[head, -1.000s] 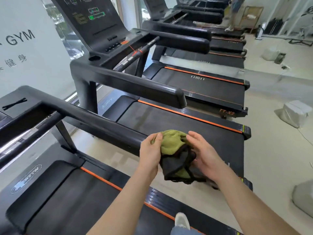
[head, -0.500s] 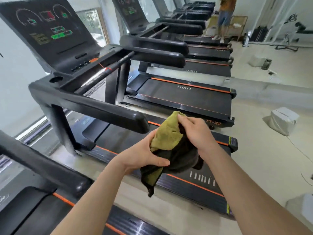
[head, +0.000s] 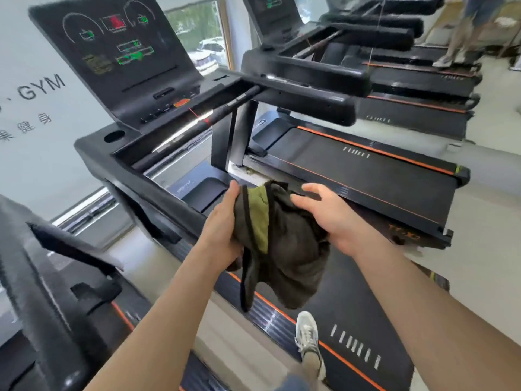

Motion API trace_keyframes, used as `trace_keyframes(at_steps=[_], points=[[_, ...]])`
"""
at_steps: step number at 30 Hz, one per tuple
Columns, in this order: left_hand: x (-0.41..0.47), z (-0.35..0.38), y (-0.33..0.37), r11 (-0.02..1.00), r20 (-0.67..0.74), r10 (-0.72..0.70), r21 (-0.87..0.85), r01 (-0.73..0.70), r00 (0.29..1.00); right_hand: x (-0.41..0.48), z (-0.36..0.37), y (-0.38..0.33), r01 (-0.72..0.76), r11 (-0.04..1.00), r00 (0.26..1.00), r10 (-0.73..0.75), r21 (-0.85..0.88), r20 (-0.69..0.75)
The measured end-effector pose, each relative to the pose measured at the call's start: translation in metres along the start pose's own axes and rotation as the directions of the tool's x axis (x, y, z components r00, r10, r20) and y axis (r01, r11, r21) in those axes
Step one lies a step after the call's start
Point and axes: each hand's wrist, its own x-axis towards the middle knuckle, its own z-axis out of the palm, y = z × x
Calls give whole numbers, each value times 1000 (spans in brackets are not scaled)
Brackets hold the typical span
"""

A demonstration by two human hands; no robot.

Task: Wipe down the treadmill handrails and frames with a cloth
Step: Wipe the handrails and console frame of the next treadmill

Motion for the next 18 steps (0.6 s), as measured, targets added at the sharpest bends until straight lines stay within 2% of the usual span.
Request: trace_keyframes(at_steps=[2,5,8,11,13,15,17,18], points=[[35,9,10,1000,53,15,7,-15,999,45,-6,-8,140,963,986,-157,-229,-58],[89,21,24,983,121,99,144,-116,988,104,-19,-31,249,807,957,-289,-536,9],[142,30,37,952,41,131,273,-137,991,157,-33,-62,373,700,921,-361,-609,149],[187,34,52,863,-107,212,486,-135,971,203,-44,-91,368,827,928,-352,-425,121],[208,36,63,760,-126,275,636,-136,953,235,-46,-107,256,924,966,-233,-284,112],[226,31,74,689,-129,290,716,-113,948,261,-41,-124,88,991,989,-75,-99,125],[238,23,86,648,-84,227,757,-86,970,280,-35,-143,-95,982,962,48,164,270],[244,19,88,596,-42,163,800,-64,986,290,-33,-153,-178,950,919,67,257,389]])
